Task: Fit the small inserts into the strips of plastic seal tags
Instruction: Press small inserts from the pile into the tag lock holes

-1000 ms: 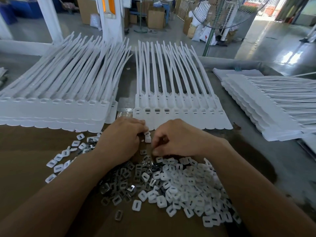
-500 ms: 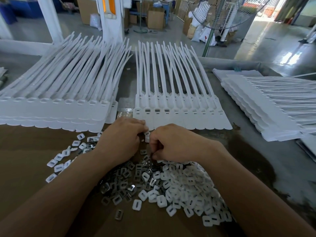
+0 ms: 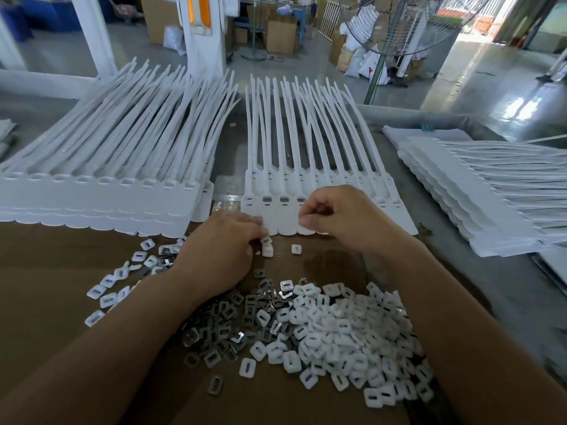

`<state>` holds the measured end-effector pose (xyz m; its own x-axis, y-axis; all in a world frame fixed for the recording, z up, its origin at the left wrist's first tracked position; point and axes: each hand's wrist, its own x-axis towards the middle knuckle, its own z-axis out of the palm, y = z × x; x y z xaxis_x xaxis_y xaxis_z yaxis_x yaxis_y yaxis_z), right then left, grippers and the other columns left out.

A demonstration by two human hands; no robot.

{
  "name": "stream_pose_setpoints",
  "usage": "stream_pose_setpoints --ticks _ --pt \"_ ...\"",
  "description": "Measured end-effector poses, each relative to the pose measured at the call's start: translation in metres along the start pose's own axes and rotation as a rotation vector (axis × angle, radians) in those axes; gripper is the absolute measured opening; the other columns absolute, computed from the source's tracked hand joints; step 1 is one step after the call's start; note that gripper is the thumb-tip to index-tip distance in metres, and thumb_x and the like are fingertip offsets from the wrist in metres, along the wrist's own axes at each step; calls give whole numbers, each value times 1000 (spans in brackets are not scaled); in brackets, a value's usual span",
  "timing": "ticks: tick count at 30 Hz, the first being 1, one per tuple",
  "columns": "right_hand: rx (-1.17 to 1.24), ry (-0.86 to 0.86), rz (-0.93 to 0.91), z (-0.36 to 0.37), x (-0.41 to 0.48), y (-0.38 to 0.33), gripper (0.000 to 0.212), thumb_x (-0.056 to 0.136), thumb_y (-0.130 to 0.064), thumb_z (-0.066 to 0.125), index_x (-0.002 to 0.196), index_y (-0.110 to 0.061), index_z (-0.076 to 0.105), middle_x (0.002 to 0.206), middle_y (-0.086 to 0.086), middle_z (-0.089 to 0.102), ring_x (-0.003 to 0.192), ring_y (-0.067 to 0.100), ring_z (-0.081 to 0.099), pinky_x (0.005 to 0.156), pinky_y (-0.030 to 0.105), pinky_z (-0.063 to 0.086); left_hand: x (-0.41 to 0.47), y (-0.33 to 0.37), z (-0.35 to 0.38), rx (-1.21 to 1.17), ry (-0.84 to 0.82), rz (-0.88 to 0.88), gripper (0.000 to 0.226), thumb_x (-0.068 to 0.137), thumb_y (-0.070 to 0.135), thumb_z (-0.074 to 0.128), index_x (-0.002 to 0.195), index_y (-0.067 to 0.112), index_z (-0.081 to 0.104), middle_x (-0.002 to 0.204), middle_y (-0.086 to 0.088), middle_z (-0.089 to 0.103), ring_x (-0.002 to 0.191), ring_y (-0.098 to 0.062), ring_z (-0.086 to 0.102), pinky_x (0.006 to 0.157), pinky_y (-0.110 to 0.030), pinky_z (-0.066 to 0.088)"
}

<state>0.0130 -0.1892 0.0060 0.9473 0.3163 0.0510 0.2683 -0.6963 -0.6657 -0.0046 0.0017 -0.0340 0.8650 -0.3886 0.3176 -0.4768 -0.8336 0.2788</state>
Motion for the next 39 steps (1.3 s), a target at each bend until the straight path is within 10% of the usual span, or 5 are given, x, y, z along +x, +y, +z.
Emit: stream_pose_setpoints --ticks 6,32,39 --pt "42 236 126 -9 21 28 13 86 -7 61 94 -16 68 75 -15 58 69 2 57 65 12 47 -2 0 -3 -17 -5 18 46 76 -3 50 115 18 63 127 1 56 118 -11 48 88 -8 18" --pt "19 239 311 -2 49 38 25 79 -6 66 66 -26 63 75 -17 54 92 6 47 81 23 36 1 1 -3 -17 -23 29 42 81 0 48 117 17 62 130 -1 54 121 -15 47 95 -16 24" --pt "38 252 270 0 43 42 10 83 -13 66 87 -19 73 88 -8 63 93 6 51 76 17 37 0 1 -3 -10 -22 30 42 81 -1 48 117 17 62 130 -1 54 120 -16 48 91 -14 18"
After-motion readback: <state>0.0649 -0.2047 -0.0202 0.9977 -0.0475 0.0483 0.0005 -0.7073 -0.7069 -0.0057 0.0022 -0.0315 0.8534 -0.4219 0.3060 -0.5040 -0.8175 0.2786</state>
